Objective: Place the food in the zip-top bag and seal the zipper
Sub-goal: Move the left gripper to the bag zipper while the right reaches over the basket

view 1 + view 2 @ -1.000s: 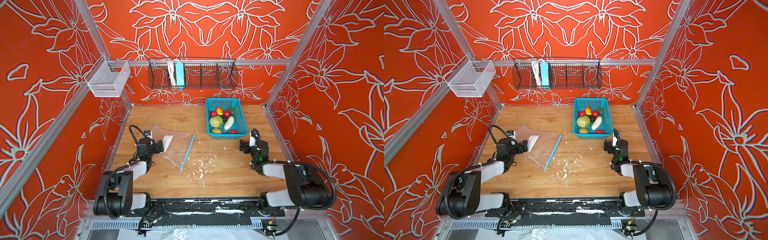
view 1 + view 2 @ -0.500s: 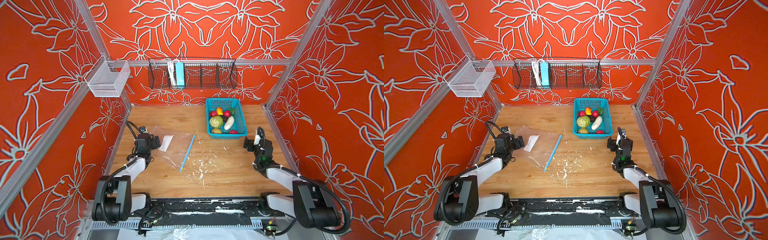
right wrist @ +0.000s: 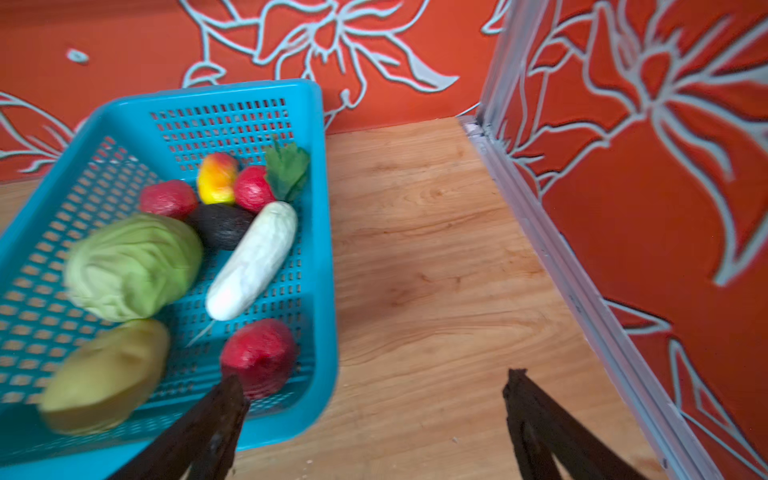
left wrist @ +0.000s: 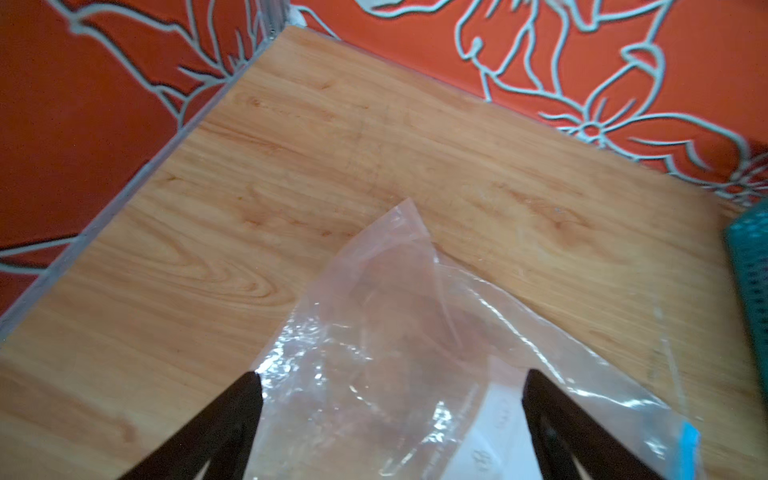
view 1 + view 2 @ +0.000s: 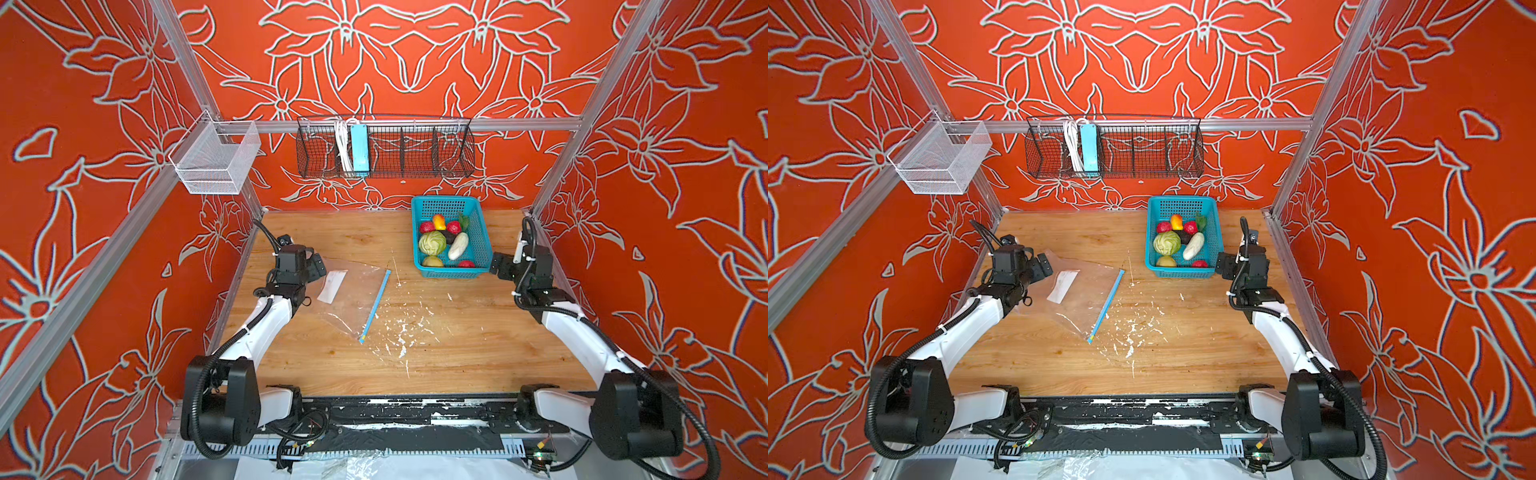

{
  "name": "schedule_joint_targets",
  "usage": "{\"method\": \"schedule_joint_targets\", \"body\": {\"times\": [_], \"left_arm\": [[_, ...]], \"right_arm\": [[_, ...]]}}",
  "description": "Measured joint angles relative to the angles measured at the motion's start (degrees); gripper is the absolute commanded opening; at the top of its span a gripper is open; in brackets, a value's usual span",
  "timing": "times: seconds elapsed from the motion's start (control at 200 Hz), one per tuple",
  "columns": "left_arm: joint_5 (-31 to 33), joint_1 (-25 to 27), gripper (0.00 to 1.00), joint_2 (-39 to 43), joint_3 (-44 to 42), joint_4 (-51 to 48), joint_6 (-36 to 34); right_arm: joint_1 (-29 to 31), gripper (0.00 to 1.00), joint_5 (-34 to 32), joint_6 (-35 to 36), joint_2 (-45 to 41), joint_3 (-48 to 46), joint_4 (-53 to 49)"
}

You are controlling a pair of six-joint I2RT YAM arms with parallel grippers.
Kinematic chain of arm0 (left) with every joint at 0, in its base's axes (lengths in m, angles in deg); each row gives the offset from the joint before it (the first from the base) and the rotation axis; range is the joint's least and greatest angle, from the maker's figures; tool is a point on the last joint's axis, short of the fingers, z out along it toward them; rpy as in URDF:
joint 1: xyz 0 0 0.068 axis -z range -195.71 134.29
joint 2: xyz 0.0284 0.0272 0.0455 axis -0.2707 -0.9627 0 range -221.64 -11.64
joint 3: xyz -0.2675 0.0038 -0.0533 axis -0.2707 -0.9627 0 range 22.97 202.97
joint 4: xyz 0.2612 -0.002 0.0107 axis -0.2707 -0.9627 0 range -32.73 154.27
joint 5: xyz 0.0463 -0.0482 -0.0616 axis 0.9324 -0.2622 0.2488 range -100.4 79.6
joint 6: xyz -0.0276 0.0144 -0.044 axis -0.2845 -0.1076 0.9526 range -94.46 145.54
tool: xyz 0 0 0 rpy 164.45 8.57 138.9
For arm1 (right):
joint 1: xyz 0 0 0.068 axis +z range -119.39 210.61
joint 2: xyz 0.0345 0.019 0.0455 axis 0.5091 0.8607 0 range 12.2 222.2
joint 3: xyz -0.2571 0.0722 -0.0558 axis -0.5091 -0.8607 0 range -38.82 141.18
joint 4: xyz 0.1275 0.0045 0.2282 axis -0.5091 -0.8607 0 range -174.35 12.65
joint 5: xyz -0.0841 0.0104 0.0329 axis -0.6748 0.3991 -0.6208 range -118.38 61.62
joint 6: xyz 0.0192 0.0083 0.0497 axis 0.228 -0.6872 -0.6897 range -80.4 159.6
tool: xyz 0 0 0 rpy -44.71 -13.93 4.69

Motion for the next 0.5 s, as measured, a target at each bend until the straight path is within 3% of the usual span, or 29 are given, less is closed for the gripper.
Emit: {"method": "schedule_joint_targets", "body": {"times": [0.235,0.5], "left_arm": [[-3.3,9.2,0.97,0.8,9.0,-8.5,4.2],[-5.5,17.7,0.97,1.6,9.4,-14.2,6.8]], "right_arm": [[0.0,0.98,4.2,-4.5,8.7,15.0,-17.6],[0.3,0.98,10.9,-8.0,16.9,24.8,-28.1]]}}
